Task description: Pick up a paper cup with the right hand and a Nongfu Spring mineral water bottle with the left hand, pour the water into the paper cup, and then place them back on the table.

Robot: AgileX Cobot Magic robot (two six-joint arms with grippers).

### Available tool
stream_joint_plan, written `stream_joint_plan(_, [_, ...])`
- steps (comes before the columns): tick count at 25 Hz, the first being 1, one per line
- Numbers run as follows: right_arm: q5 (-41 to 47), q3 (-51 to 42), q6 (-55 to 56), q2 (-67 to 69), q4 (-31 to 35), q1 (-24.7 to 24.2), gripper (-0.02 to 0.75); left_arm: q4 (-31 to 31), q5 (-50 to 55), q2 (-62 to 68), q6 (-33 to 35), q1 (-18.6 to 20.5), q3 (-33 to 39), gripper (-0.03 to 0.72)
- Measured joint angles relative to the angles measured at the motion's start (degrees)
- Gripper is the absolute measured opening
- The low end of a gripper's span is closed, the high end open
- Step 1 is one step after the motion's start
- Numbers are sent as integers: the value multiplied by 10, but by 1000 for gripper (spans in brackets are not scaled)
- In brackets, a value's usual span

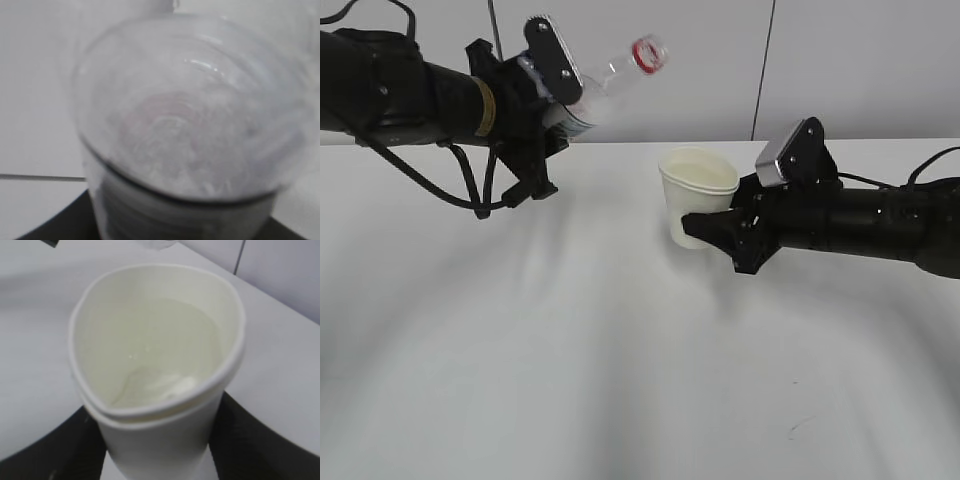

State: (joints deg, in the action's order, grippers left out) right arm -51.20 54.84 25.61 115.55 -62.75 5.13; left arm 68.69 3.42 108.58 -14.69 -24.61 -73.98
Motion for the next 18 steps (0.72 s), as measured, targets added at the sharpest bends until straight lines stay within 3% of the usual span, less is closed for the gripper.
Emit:
stream_joint_plan(4, [0,0,-46,0,72,0,430,-116,-94,-1,-1,36,25,307])
stream_joint_plan(7, [1,0,-67,0,118,0,430,-169,-169,-1,-1,56,64,307])
stream_joint_plan(13, [1,0,-88,19,191,0,430,-233,-285,-1,-2,76,133,307])
stream_joint_plan(18, [-1,0,-111,42,212,0,430,-267,-356,-1,-2,90,172,307])
